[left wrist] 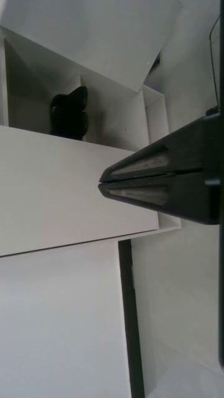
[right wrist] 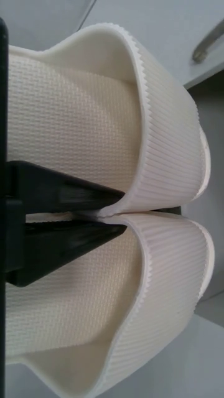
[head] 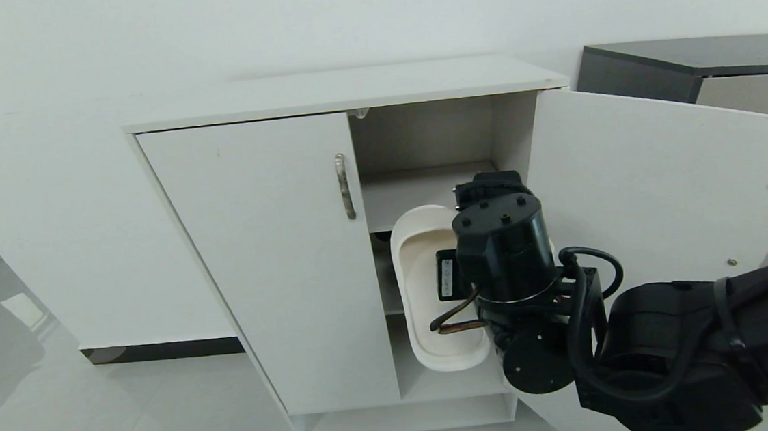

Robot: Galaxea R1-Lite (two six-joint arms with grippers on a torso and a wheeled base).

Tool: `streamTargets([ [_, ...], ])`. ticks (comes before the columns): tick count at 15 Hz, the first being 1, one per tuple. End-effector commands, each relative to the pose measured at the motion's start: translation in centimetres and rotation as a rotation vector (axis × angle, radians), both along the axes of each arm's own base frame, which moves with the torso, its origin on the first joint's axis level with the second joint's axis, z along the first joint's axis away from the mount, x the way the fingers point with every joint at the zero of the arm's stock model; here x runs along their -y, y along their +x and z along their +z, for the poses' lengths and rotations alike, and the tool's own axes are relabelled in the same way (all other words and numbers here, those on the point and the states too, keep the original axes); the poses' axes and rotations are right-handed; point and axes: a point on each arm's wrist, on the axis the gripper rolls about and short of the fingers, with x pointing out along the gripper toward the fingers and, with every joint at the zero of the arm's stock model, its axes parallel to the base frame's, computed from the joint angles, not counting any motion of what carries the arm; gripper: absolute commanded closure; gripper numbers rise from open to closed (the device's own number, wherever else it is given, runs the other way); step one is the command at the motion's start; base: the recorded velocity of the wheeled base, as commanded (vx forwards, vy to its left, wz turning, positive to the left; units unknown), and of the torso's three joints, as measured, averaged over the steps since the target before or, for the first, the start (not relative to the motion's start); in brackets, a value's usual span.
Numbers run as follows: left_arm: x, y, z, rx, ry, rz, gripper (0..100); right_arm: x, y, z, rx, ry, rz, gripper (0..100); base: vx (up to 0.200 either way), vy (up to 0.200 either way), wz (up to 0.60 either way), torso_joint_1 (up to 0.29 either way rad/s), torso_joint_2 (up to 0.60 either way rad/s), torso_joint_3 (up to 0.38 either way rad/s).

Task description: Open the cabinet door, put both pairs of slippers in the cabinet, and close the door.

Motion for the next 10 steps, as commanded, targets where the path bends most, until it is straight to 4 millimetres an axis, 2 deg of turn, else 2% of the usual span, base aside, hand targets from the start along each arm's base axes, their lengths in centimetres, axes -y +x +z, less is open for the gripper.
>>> streamTargets([
  [1, 0.0, 0.0, -0.01, -0.001, 0.001, 0.0, 100, -0.24, 0.2, -1.07, -0.017, -0.026, 0.0, 100, 0.0, 0.0, 0.0, 0.0, 0.0, 0.0],
  [4, 0.0, 0.0, 0.0, 0.001, 0.001, 0.0, 100, -0.66, 0.49, -1.88, -0.003, -0.022, 0.001, 100, 0.0, 0.0, 0.0, 0.0, 0.0, 0.0],
  [10, 0.0, 0.0, 0.0, 0.001, 0.001, 0.0, 100, -0.76, 0.42, -1.72, 0.008, -0.012, 0.005, 100, 0.0, 0.0, 0.0, 0.0, 0.0, 0.0],
])
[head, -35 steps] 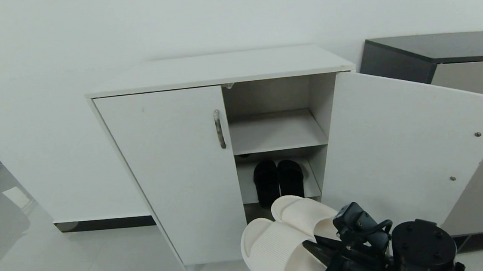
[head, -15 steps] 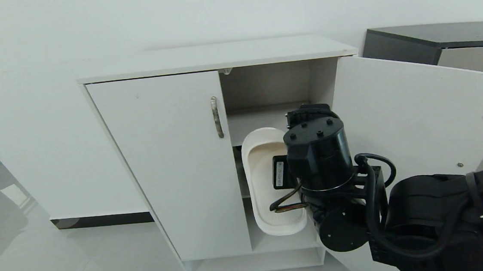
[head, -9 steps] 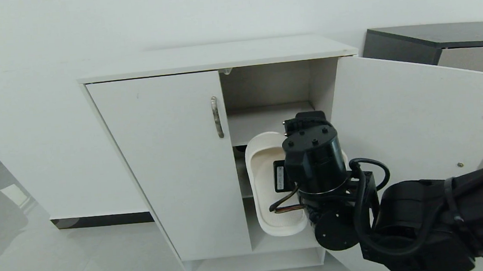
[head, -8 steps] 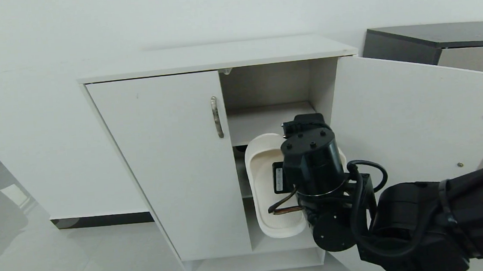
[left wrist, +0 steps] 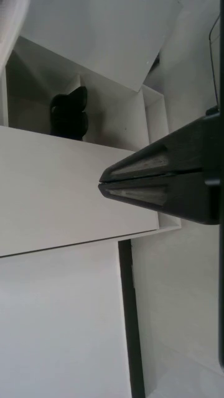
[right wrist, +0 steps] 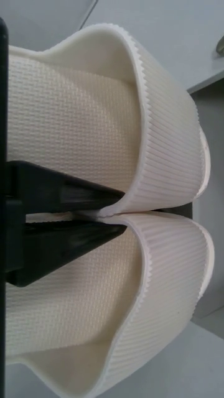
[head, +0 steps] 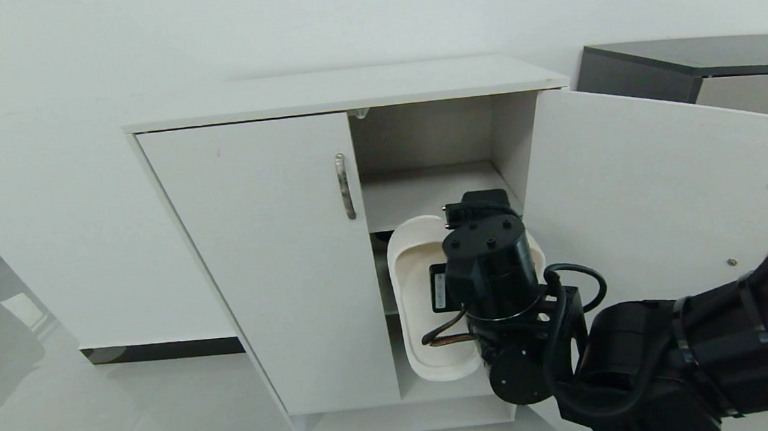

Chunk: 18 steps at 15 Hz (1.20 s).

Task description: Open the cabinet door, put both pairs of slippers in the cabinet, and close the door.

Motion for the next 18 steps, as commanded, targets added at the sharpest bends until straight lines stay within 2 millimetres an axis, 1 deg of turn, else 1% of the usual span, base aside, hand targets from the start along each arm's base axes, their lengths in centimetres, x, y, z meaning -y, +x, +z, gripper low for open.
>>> streamTargets([
  [1, 0.0, 0.0, 0.0, 0.001, 0.0, 0.001, 100, 0.0, 0.0, 0.0, 0.003, 0.003, 0.001, 100, 0.2, 0.0, 0.0, 0.002, 0.0, -0.002],
  [7, 0.0, 0.0, 0.0, -0.001, 0.0, 0.001, 100, -0.1, 0.1, 0.2, 0.014, -0.006, 0.004, 100, 0.2, 0.0, 0.0, 0.002, 0.01, 0.004],
  [11, 0.0, 0.0, 0.0, 0.001, 0.0, 0.001, 100, -0.3, 0.4, 0.5, 0.023, -0.016, 0.015, 100, 0.2, 0.0, 0.0, 0.001, 0.0, 0.002],
  [12, 0.0, 0.0, 0.0, -0.001, 0.0, 0.001, 100, -0.4, 1.0, 0.6, 0.029, -0.028, 0.005, 100, 0.2, 0.0, 0.0, 0.002, 0.0, 0.002],
  [13, 0.0, 0.0, 0.0, -0.001, 0.0, 0.001, 100, -0.4, 1.0, 0.6, 0.031, -0.025, 0.007, 100, 0.2, 0.0, 0.0, 0.002, 0.0, -0.007],
  [16, 0.0, 0.0, 0.0, 0.001, 0.0, 0.001, 100, -0.4, 1.3, 0.2, 0.026, -0.033, -0.001, 100, 0.2, 0.0, 0.0, 0.002, 0.0, 0.004],
  [18, 0.0, 0.0, 0.0, 0.0, 0.002, 0.001, 100, -0.5, 2.3, 0.3, 0.034, -0.033, -0.018, 100, 0.0, 0.0, 0.0, 0.0, 0.0, 0.0],
])
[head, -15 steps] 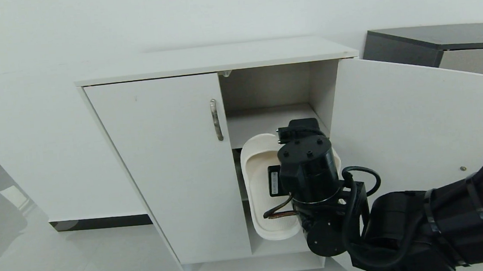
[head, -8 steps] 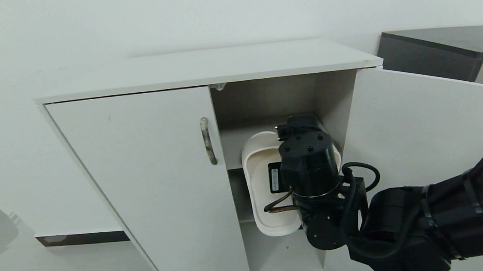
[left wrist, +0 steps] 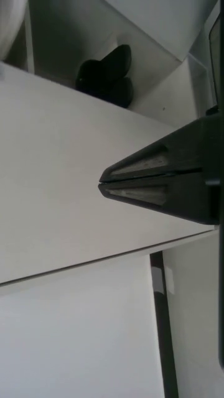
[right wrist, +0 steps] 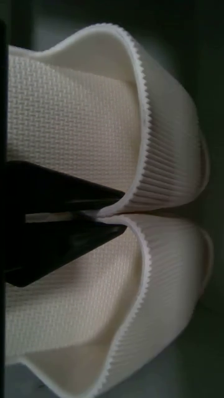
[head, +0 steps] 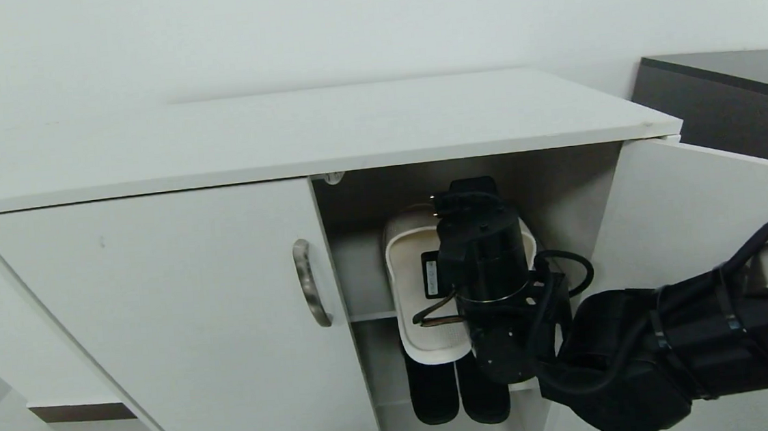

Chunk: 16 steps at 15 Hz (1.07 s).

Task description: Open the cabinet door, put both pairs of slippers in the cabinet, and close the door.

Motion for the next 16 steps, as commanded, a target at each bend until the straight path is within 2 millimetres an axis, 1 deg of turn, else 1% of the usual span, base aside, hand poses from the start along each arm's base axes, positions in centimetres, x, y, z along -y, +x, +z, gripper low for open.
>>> streamTargets([
  [1, 0.0, 0.0, 0.0, 0.001, -0.001, 0.001, 100, -0.3, 0.7, -0.1, 0.005, 0.005, -0.01, 100, 0.0, 0.0, 0.0, 0.0, 0.0, 0.0],
  [3, 0.0, 0.0, 0.0, 0.0, 0.001, 0.0, 100, -0.7, 1.1, 0.1, 0.014, 0.005, -0.011, 100, 0.0, 0.0, 0.0, 0.0, 0.0, 0.0],
  [5, 0.0, 0.0, 0.0, 0.001, 0.001, 0.0, 100, -1.1, 2.2, 0.2, 0.026, 0.021, -0.025, 100, 0.0, 0.0, 0.0, 0.0, 0.0, 0.0],
  [7, 0.0, 0.0, 0.0, 0.0, -0.001, 0.001, 100, -1.1, 3.5, -0.3, 0.024, 0.016, -0.019, 100, 0.0, 0.0, 0.0, 0.0, 0.0, 0.0],
  [8, 0.0, 0.0, 0.0, 0.001, -0.001, 0.001, 100, -1.0, 3.8, -0.3, 0.023, 0.017, -0.013, 100, 0.0, 0.0, 0.0, 0.0, 0.0, 0.0],
  [9, 0.0, 0.0, 0.0, 0.001, 0.001, 0.0, 100, -1.0, 4.7, -0.3, 0.026, 0.026, -0.001, 100, 0.0, 0.0, 0.0, 0.0, 0.0, 0.0],
  [10, 0.0, 0.0, 0.0, 0.0, 0.001, 0.0, 100, -0.9, 5.2, -0.5, 0.025, 0.026, -0.007, 100, 0.0, 0.0, 0.0, 0.0, 0.0, 0.0],
  [12, 0.0, 0.0, 0.0, 0.0, 0.001, 0.0, 100, -1.0, 5.7, -0.9, 0.024, 0.025, -0.009, 100, 0.0, 0.0, 0.0, 0.0, 0.0, 0.0],
  [13, 0.0, 0.0, 0.0, 0.0, 0.001, 0.0, 100, -1.1, 6.5, -1.6, 0.026, 0.027, -0.023, 100, 0.0, 0.0, 0.0, 0.0, 0.0, 0.0],
  [16, 0.0, 0.0, 0.0, 0.0, -0.001, 0.001, 100, -1.2, 7.2, -1.9, 0.033, 0.034, -0.03, 100, 0.0, 0.0, 0.0, 0.0, 0.0, 0.0],
])
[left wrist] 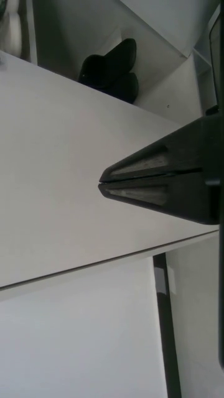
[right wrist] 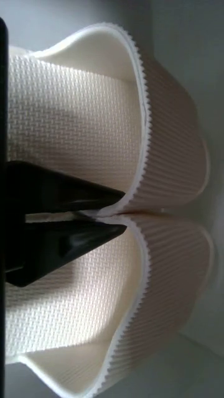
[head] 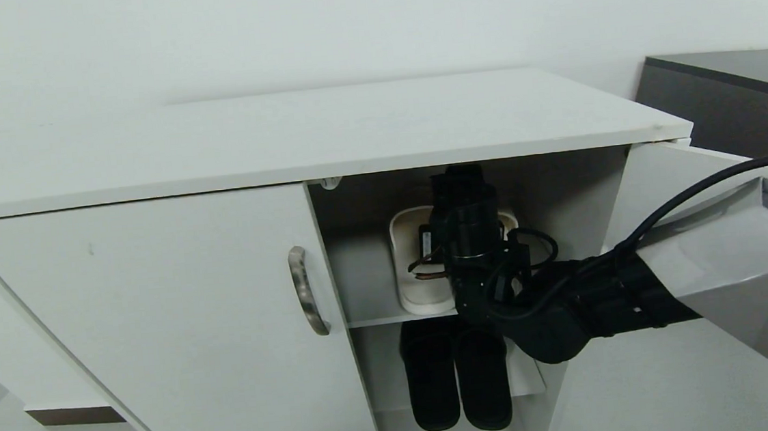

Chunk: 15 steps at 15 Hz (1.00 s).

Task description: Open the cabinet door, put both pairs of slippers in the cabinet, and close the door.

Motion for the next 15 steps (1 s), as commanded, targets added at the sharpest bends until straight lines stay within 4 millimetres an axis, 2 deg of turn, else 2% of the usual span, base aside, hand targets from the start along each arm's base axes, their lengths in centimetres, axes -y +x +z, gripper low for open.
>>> streamTargets([
  [1, 0.0, 0.0, 0.0, -0.001, 0.001, 0.001, 100, -0.3, 0.5, -1.0, -0.01, -0.011, -0.003, 100, 0.0, 0.0, 0.0, 0.0, 0.0, 0.0],
  [4, 0.0, 0.0, 0.0, 0.001, 0.001, 0.001, 100, -0.5, 1.1, -1.7, -0.016, -0.016, -0.009, 100, 0.0, 0.0, 0.0, 0.0, 0.0, 0.0],
  [7, 0.0, 0.0, 0.0, -0.001, 0.001, 0.001, 100, -0.4, 1.1, -1.6, -0.014, -0.016, -0.012, 100, 0.0, 0.0, 0.0, 0.0, 0.0, 0.0],
  [8, 0.0, 0.0, 0.0, -0.001, 0.001, 0.001, 100, -0.4, 1.1, -1.4, -0.011, -0.011, -0.014, 0, 0.0, 0.0, 0.0, 0.0, 0.0, 0.0],
  [11, 0.0, 0.0, 0.0, -0.001, 0.001, 0.001, 100, -0.2, 0.7, -1.4, -0.01, -0.01, -0.011, 0, 0.0, 0.0, 0.0, 0.0, 0.0, 0.0],
  [15, 0.0, 0.0, 0.0, -0.001, 0.001, 0.001, 100, 0.7, -2.2, 0.0, 0.039, -0.027, 0.078, 0, 0.0, 0.0, 0.0, 0.0, 0.0, 0.0],
])
